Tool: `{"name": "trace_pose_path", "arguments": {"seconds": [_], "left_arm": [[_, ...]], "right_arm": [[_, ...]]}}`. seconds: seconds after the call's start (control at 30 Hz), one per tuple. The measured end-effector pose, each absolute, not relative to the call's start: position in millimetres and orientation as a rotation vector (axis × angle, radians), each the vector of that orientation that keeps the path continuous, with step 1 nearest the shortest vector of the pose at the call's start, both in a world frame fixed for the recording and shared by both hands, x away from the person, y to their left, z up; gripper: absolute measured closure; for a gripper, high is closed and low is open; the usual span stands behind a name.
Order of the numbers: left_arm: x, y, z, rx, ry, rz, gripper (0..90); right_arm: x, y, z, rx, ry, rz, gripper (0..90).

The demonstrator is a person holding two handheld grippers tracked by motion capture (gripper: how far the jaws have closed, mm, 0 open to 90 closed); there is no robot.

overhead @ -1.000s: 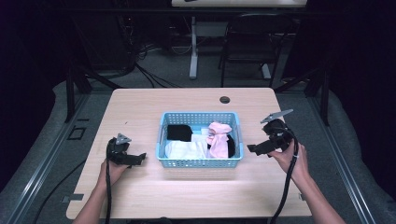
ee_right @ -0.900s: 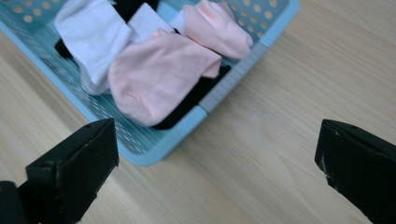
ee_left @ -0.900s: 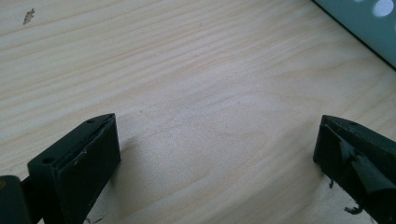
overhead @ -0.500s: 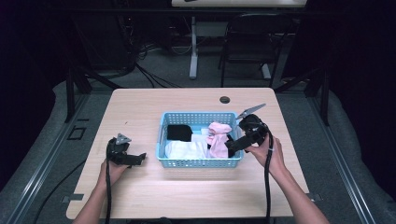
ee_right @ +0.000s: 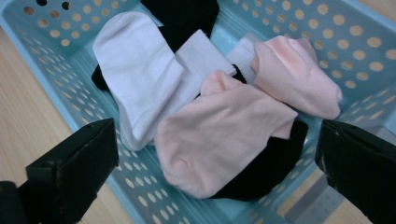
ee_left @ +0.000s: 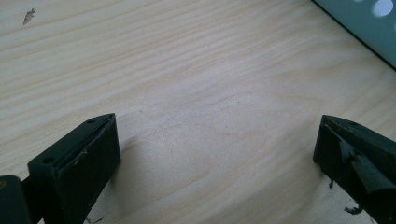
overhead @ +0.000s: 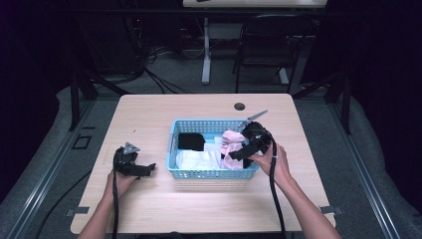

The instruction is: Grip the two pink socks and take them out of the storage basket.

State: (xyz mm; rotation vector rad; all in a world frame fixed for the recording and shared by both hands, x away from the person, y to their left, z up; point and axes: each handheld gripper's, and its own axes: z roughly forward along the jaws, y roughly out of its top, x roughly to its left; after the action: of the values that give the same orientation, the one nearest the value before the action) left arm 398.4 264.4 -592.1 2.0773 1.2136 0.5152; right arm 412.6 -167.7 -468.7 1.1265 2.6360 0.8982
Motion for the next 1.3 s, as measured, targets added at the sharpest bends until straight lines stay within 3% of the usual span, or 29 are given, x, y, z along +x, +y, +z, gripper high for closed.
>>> {"name": "trace_pose_path", "arguments": {"seconds": [0.3,0.7,0.8,0.93,0.97,1.13,1.3], "left_arm": [[398.2,264.5,-592.0,2.079,1.212,0.513,0.5],[398.2,264.5,-592.0,2.080,1.211,0.512,0.5],[398.2,264.5,-592.0,2.080,1.211,0.512,0.5],[398.2,264.5,-592.0,2.080,1.211,0.513,0.5],[398.2,264.5,-592.0,2.080,1.211,0.513,0.5],[398.1,264.5,-592.0,2.080,1.211,0.512,0.5],[398.2,264.5,-592.0,2.080,1.211,0.513,0.5]], "right_arm": [[422.9,-156.1,-484.7,1.182,2.640,0.891,0.3],[434.1,-143.6,-503.4,1.234,2.648,0.798,14.8],[436.4,-140.7,-507.4,1.237,2.648,0.779,24.0],[438.1,-137.4,-510.3,1.235,2.666,0.718,45.0],[438.1,-137.4,-510.3,1.235,2.666,0.718,45.0],[439.5,-133.4,-514.3,1.246,2.655,0.694,66.9],[440.3,-134.7,-513.2,1.232,2.650,0.669,82.1]]}}
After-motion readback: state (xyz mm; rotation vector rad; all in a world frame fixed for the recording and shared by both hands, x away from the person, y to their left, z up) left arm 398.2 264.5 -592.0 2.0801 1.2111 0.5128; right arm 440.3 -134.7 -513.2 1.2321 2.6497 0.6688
